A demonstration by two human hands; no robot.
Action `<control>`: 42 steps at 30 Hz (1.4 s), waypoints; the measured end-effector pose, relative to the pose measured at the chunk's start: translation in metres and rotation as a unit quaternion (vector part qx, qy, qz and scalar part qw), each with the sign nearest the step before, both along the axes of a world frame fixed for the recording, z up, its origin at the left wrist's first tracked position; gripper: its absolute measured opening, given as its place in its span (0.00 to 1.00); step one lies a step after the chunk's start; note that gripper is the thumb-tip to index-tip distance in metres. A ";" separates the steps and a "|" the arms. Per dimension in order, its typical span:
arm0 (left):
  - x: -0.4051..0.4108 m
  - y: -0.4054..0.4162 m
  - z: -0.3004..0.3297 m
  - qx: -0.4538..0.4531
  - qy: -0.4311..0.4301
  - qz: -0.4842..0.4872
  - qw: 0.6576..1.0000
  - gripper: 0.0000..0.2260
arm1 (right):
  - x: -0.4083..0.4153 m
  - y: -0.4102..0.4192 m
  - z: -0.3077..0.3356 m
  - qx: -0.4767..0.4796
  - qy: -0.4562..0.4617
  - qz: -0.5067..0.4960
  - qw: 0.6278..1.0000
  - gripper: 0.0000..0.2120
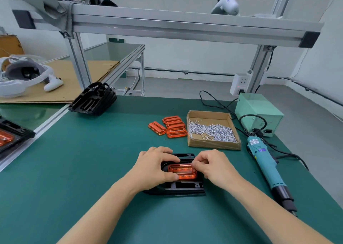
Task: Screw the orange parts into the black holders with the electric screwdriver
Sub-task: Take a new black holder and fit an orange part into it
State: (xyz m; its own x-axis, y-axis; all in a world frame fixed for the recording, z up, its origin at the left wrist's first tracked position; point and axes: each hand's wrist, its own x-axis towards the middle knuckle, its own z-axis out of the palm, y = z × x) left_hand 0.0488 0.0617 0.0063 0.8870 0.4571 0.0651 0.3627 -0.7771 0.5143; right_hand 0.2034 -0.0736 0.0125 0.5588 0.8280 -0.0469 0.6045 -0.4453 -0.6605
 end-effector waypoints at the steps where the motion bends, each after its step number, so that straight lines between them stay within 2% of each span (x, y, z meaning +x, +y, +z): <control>1: 0.000 0.000 0.001 0.002 0.002 0.000 1.000 0.19 | -0.001 0.000 0.000 -0.006 0.004 0.000 1.000 0.10; 4: 0.001 0.000 0.001 0.007 0.010 0.003 1.000 0.19 | 0.001 0.000 0.005 -0.022 0.015 -0.003 1.000 0.09; 7: 0.002 0.000 0.000 0.003 0.006 0.008 1.000 0.20 | 0.007 0.002 0.013 -0.023 -0.012 -0.012 1.000 0.10; 10: 0.001 -0.001 -0.001 0.009 0.013 0.007 1.000 0.19 | 0.006 -0.001 0.007 -0.049 0.021 0.003 0.999 0.09; 15: 0.001 0.001 0.003 -0.022 0.004 0.003 1.000 0.19 | 0.005 0.002 0.005 0.000 0.032 -0.014 0.999 0.10; 19: -0.002 0.004 0.003 -0.054 0.001 0.006 0.999 0.19 | 0.001 0.002 -0.001 -0.009 0.024 -0.007 1.000 0.10; 32: 0.001 0.004 0.004 -0.062 0.005 0.009 0.998 0.16 | 0.004 -0.003 -0.004 0.028 0.042 -0.010 0.999 0.11; 38: -0.002 0.007 0.003 -0.092 -0.008 0.010 0.996 0.16 | 0.003 -0.003 -0.003 0.042 0.106 -0.001 0.993 0.10; 42: -0.002 0.005 0.003 -0.086 -0.011 0.007 0.996 0.17 | -0.003 0.000 -0.011 0.041 0.096 -0.021 0.994 0.11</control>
State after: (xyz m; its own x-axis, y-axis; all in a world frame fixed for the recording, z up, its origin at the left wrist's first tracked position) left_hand 0.0468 0.0665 0.0092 0.8795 0.4759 0.0047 0.3601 -0.6720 0.6470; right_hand 0.2008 -0.0738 0.0019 0.5802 0.8096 -0.0888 0.4453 -0.4067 -0.7977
